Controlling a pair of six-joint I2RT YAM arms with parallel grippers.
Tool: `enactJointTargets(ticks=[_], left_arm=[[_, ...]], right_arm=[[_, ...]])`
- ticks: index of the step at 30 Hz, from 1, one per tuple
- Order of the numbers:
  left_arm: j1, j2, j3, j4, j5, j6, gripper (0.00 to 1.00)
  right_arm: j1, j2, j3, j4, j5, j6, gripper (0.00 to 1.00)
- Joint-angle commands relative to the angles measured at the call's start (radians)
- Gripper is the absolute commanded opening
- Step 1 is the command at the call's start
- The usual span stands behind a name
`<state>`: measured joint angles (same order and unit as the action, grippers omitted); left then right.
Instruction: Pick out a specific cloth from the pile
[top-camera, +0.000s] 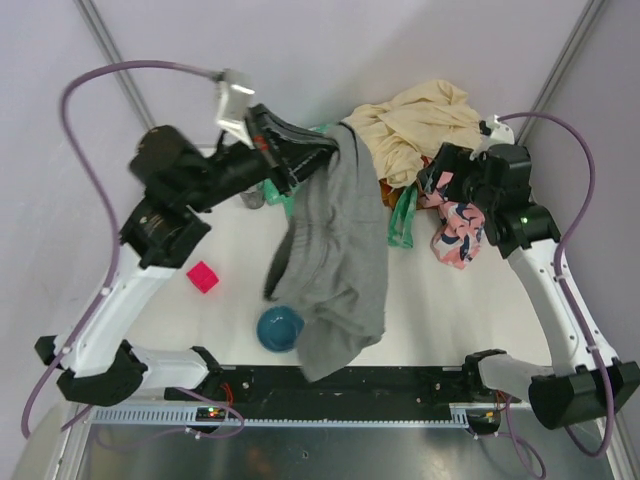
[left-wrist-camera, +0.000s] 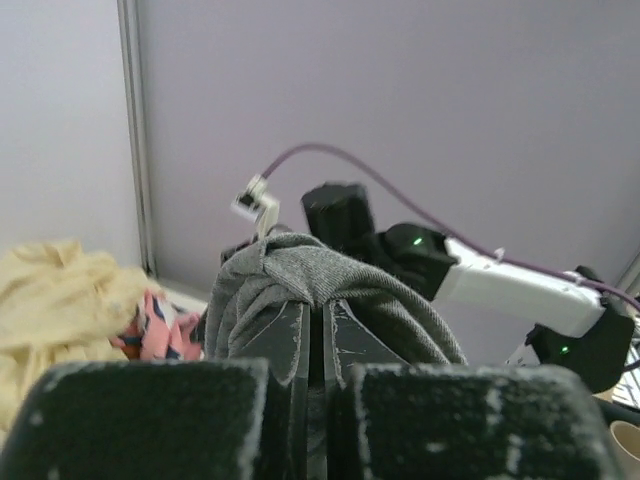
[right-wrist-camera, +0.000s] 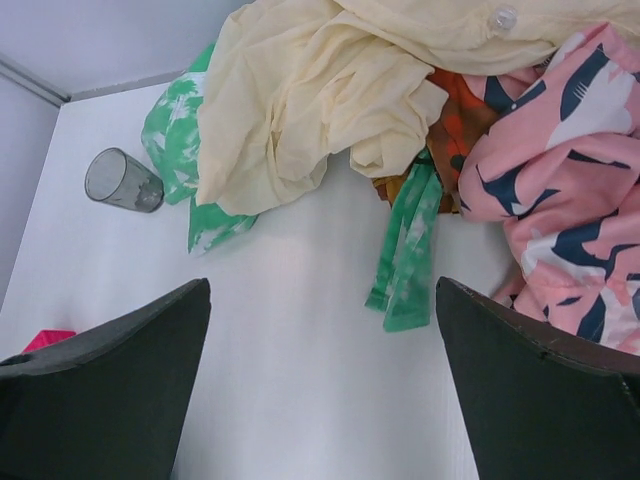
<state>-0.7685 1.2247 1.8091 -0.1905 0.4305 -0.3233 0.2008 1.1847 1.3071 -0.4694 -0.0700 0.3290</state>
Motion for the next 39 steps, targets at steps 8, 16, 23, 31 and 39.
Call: enactJointTargets(ticks=[8,16,23,31,39], left_arm=[[-0.080,0.037,-0.479,0.101,-0.093,-0.088,0.01],[-0.152,0.190,-0.890,0.324,-0.058,-0.234,0.01],[-0.316,0.038,-0.959,0.318,-0.134,-0.160,0.01],[-0.453,-0.273,-1.036,0.309,-0.315,-0.074,0.02],[-0.452,-0.026,-0.937,0.194,-0.729,-0.144,0.03]], right_arm=[[0.048,-0.160,-0.193,0.002,0.097,0.051,0.99],[0.051,-0.113,-0.262,-0.003,0.124,0.029,0.99],[0.064,-0.103,-0.347,0.058,0.093,0.031,0.99],[0.082,-0.131,-0.383,0.076,0.047,0.035,0.99],[0.095,-0.152,-0.399,0.059,0.059,0.047,0.99]])
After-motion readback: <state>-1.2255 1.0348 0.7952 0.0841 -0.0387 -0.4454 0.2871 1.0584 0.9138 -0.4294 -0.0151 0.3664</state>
